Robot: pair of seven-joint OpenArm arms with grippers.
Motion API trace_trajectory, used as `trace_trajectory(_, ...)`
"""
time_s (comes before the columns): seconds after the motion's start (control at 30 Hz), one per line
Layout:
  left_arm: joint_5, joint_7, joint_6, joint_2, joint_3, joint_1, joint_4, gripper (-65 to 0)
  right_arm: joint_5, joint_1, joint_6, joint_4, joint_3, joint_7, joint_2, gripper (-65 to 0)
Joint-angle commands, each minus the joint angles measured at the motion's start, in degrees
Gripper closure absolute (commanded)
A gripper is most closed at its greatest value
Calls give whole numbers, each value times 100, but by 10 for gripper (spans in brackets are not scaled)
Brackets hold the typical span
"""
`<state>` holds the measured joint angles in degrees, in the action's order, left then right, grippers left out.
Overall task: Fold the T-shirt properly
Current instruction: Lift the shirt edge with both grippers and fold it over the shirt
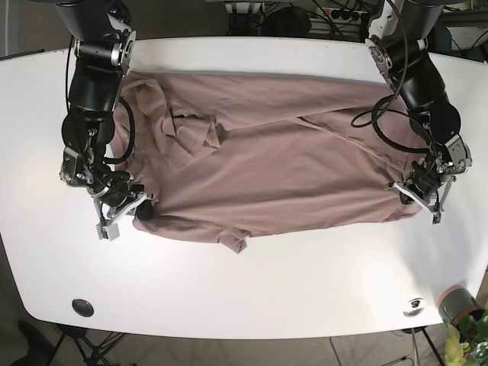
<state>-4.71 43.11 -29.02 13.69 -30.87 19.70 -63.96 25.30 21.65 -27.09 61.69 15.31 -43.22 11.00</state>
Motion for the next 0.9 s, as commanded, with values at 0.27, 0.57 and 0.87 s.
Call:
trace_trajectory(0.27,-8,273,40,138,1052,619,-896,0,94,1048,-21,130,-15,-174,504,-22)
trace_trajectory(0.57,-26,730,40,226,1474,1603,-1335,0,103,1936,-21,112,-15,-544,768,-22)
trace_trajectory(0.87,-17,766,49,217,1729,2816,-1309,0,94,3237,-21,-248,-103,-746,1005,-22)
